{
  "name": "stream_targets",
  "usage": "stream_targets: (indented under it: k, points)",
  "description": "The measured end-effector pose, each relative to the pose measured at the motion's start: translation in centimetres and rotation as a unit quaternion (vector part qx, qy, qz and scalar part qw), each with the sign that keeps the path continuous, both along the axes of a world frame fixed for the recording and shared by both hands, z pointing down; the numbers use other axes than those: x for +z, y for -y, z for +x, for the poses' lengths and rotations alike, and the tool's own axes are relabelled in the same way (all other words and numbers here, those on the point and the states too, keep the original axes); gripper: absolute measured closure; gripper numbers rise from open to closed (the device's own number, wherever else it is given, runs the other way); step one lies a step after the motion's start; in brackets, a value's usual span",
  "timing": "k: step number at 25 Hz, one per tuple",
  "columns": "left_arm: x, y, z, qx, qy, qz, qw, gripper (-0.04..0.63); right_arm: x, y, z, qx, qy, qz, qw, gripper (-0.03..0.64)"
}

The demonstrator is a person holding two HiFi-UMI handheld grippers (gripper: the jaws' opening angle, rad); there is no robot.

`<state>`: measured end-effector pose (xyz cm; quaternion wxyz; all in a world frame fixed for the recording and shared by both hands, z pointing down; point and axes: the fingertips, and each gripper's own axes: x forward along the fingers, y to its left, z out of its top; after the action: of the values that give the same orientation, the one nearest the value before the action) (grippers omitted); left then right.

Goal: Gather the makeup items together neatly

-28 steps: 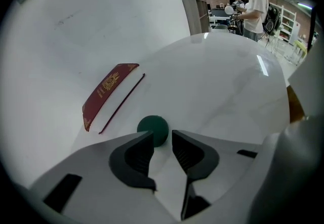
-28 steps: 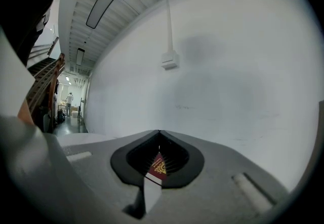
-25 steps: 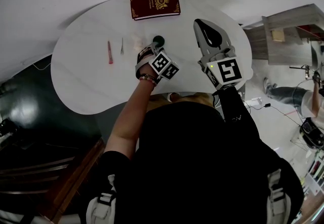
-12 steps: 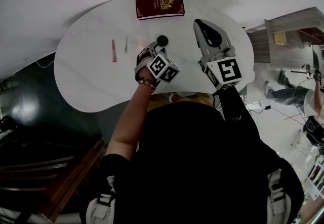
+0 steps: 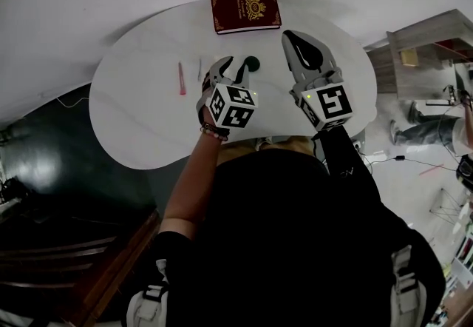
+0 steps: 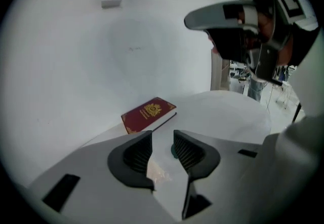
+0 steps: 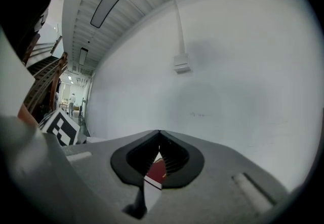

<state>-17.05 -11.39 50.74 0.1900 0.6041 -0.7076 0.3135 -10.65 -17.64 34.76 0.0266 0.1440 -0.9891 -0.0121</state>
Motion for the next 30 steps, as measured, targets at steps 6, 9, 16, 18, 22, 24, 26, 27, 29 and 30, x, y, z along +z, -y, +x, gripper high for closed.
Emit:
stream_targets:
  k: [6, 9, 16, 18, 22, 24, 26, 27, 29, 30]
  points:
    - [-5.6, -2.1, -2.9, 0.018, -0.003, 0.085, 0.9962, 0.46, -0.2, -3.1, -2.8, 0.016, -0.011, 0.005, 1.0, 0.612]
    - [-7.9, -4.2, -4.9, 0.011, -0.009, 0.12, 0.9926, 0.46, -0.5, -5.0, -3.7, 0.03, -0.018, 0.013, 0.999, 0.612]
    - [-13.1, -7.6, -8.7, 0.017, -0.001, 0.189, 0.9819, 0.46, -1.6, -8.4, -5.5, 0.056, -0.012, 0.025, 0.998, 0.612]
    - [-14.2, -8.4, -9.5, 0.021, -0.004, 0.202, 0.9792, 0.46, -1.6, -9.3, -5.8, 0.061, -0.013, 0.025, 0.998, 0.612]
    - [-16.0, -9.8, -10.6, 0.028, 0.002, 0.227, 0.9734, 0.46, -2.1, -10.8, -6.6, 0.07, -0.006, 0.02, 0.997, 0.612]
    - [-16.7, -10.2, -11.0, 0.03, 0.004, 0.238, 0.9709, 0.46, -1.9, -11.3, -6.9, 0.07, -0.004, 0.019, 0.997, 0.612]
    - [-17.1, -10.7, -11.4, 0.029, 0.003, 0.244, 0.9693, 0.46, -1.6, -11.7, -7.0, 0.071, -0.01, 0.024, 0.997, 0.612]
    - [-17.3, -10.9, -11.5, 0.027, 0.003, 0.246, 0.9689, 0.462, -1.7, -11.8, -7.1, 0.07, -0.011, 0.026, 0.997, 0.612]
    - [-17.7, -11.2, -11.8, 0.023, 0.007, 0.251, 0.9677, 0.462, -2.1, -12.1, -7.6, 0.067, -0.005, 0.023, 0.997, 0.612]
    - [-17.9, -11.3, -11.8, 0.022, 0.008, 0.255, 0.9667, 0.463, -2.3, -12.2, -7.7, 0.066, -0.002, 0.022, 0.998, 0.612]
